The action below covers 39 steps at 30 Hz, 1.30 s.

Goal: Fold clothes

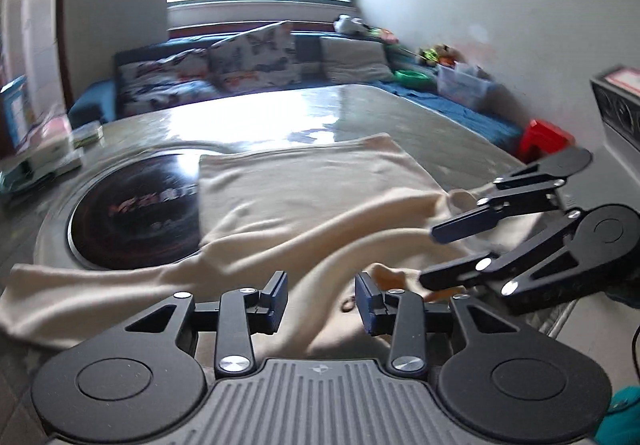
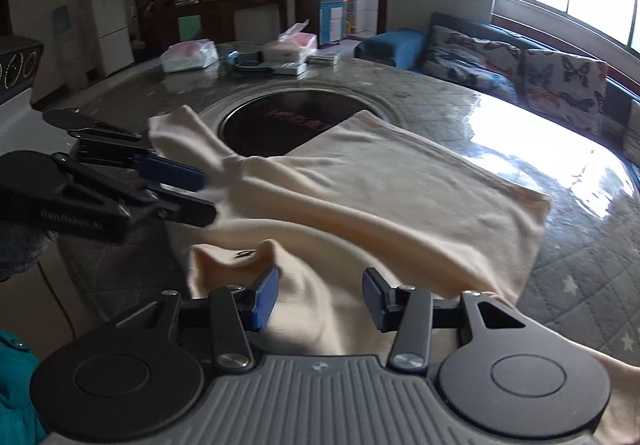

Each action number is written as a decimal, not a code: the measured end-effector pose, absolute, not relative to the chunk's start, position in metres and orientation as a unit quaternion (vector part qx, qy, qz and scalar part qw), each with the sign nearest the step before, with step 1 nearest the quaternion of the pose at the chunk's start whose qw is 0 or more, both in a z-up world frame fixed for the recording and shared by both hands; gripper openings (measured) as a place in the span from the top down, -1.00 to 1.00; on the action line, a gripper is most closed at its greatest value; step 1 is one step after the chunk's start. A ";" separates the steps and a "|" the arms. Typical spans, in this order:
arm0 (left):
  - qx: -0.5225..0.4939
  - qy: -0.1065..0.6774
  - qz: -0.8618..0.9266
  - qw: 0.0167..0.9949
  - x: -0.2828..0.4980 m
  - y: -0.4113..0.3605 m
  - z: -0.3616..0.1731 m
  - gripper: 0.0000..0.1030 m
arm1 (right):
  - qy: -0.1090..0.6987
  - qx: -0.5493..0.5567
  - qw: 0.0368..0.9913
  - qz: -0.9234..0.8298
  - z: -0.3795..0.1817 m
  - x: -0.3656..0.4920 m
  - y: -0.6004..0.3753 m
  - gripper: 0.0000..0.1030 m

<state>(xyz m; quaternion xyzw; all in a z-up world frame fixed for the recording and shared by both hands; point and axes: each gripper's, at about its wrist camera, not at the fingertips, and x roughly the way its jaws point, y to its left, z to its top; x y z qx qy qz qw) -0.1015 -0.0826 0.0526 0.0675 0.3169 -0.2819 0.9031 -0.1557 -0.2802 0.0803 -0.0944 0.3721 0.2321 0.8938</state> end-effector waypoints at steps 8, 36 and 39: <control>0.108 0.315 -0.312 0.890 -0.108 -0.096 0.042 0.38 | 0.387 -0.130 0.883 0.233 0.068 -0.165 -0.266 0.40; 0.169 0.267 -0.397 0.861 -0.156 -0.083 0.034 0.84 | 0.387 -0.152 0.867 0.276 0.085 -0.219 -0.276 0.93; 0.185 0.287 -0.407 0.847 -0.154 -0.086 0.028 0.83 | 0.404 -0.156 0.852 0.295 0.079 -0.222 -0.273 0.90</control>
